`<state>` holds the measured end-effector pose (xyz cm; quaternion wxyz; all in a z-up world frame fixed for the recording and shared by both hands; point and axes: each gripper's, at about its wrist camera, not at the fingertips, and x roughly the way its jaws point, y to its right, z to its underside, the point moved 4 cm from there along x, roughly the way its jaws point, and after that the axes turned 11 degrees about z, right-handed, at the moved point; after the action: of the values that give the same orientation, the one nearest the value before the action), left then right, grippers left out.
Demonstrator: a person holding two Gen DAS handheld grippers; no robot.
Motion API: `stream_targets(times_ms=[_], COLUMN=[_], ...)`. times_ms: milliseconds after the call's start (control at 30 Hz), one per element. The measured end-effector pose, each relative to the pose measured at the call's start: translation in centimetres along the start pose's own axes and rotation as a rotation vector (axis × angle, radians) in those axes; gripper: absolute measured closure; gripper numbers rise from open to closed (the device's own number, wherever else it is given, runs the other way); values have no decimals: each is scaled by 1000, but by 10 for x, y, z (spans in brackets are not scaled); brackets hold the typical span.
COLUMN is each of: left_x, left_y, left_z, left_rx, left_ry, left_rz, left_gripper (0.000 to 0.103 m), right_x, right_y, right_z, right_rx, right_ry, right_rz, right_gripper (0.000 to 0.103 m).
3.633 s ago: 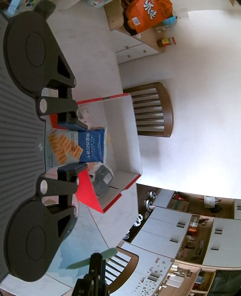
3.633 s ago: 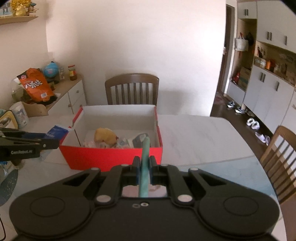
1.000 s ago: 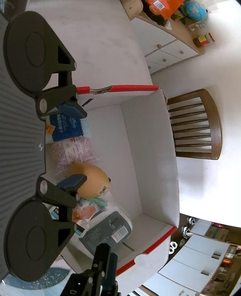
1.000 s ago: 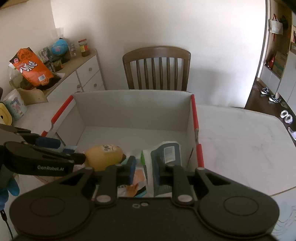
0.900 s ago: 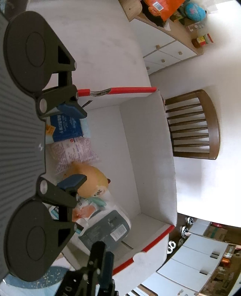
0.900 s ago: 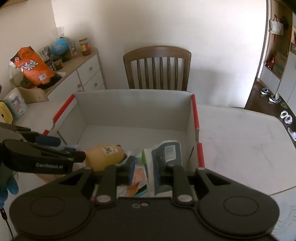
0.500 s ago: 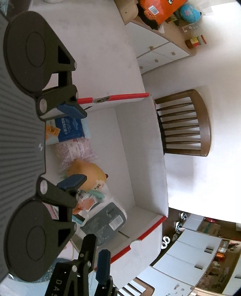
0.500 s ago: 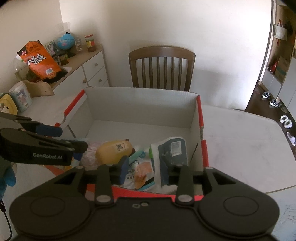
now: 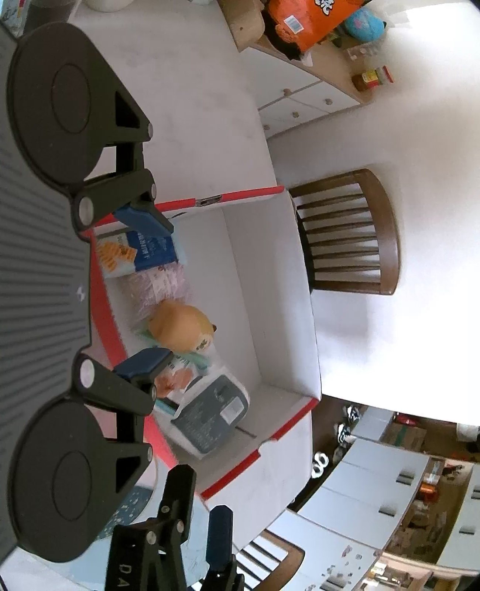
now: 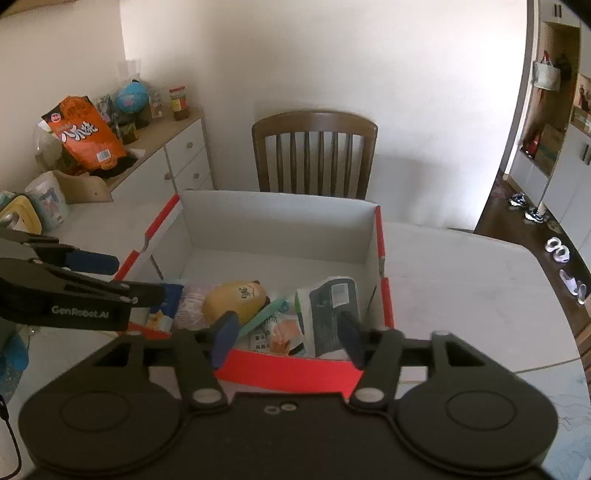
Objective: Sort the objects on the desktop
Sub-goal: 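Move both tools back toward the remaining packages on the table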
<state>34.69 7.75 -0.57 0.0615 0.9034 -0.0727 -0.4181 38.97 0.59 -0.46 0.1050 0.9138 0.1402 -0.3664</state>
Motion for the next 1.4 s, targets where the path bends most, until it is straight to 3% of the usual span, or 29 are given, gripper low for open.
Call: stream_targets(times_ms=[233, 333, 600, 800, 1400], left_x=[-19, -26, -40, -50, -57], left_y=[8, 12, 21, 30, 55], left_z=[12, 18, 37, 53, 119], left_rx=[15, 22, 33, 60, 76], left_ry=[21, 27, 42, 50, -1], left_rz=[39, 56, 86, 107, 204], left_gripper=[29, 22, 17, 3, 0], right_x=[-18, -25, -48, -64, -92], right_y=[2, 3, 8, 14, -1], right_z=[8, 12, 27, 43, 117], right_rx=[12, 22, 40, 71, 105], right_ry=[12, 15, 32, 35, -5], right_rz=[16, 18, 32, 62, 98], right_gripper=[37, 31, 17, 9, 10])
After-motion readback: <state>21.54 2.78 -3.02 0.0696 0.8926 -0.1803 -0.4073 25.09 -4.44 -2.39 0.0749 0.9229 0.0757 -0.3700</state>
